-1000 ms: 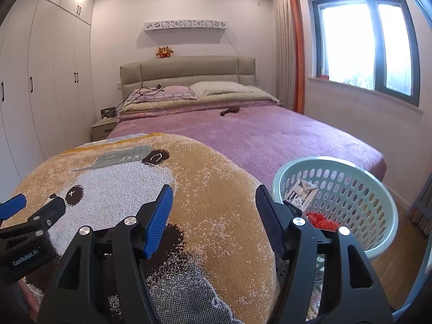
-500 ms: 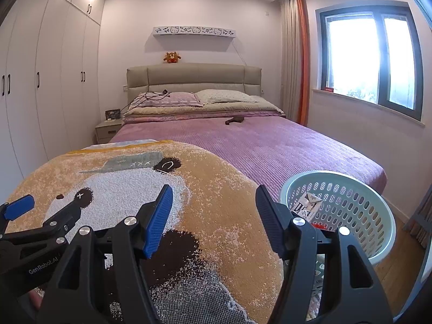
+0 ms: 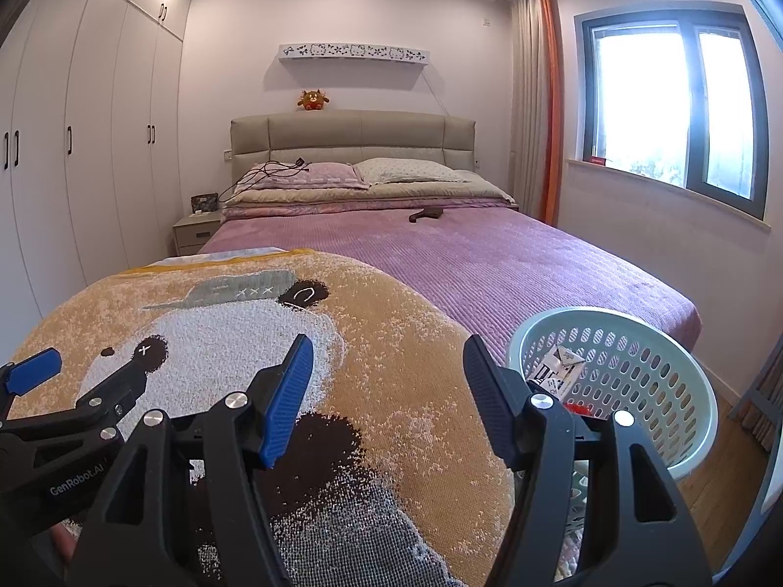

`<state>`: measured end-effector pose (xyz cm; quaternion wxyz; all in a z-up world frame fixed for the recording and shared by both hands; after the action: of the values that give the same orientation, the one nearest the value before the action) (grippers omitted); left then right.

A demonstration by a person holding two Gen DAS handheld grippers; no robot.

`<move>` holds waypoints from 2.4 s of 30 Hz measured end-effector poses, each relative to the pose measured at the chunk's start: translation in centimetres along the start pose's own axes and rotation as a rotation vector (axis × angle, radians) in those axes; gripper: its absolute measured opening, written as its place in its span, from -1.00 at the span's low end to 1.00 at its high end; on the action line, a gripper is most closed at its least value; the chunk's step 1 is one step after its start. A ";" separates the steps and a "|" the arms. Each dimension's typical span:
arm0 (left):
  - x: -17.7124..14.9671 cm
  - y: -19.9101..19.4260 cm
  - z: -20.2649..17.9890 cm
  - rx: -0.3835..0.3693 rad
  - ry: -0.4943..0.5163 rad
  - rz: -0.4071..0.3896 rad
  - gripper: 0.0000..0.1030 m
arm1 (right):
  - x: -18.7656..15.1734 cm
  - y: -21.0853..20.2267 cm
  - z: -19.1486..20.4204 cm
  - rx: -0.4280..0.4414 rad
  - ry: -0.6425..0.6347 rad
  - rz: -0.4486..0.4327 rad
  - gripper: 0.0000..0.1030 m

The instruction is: Collect trash

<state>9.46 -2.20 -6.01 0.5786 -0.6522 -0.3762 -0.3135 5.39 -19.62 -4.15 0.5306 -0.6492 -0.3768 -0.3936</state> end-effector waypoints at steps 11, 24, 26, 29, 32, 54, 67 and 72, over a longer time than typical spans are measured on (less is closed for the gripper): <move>0.1 0.0 0.0 0.001 0.000 0.000 0.81 | 0.0 0.0 -0.1 0.000 0.006 0.004 0.16; 0.1 0.0 0.1 0.002 0.002 0.000 0.82 | -0.3 0.5 -0.2 0.001 0.012 0.019 0.17; 0.1 0.0 0.1 0.002 0.002 0.000 0.82 | -0.3 0.5 -0.2 0.001 0.011 0.021 0.17; 0.1 -0.1 0.2 0.002 0.003 0.000 0.82 | -0.3 0.5 -0.3 0.000 0.011 0.022 0.16; 0.1 0.0 0.2 0.003 0.002 0.000 0.82 | -0.3 0.5 -0.3 0.000 0.011 0.023 0.16; 0.2 -0.1 0.3 0.006 0.006 0.000 0.84 | -0.5 0.7 -0.2 -0.002 0.010 0.031 0.17; 0.2 -0.1 0.2 0.006 0.007 0.000 0.84 | -0.5 0.7 -0.3 -0.002 0.010 0.032 0.17; 0.2 -0.1 0.1 0.007 0.008 -0.001 0.84 | -0.5 0.7 -0.3 -0.001 0.011 0.033 0.17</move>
<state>9.48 -2.02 -5.81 0.5822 -0.6489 -0.3752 -0.3150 5.77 -20.01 -4.82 0.5386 -0.6534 -0.3629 -0.3888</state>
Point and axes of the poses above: each gripper's, at about its wrist camera, not at the fingertips, and y roughly the way its jaws point, z to its left, x to its top, the point moved 6 cm from there along y, roughly the way its jaws point, and after that the axes turned 7 degrees about -y, right-handed, at the moved point
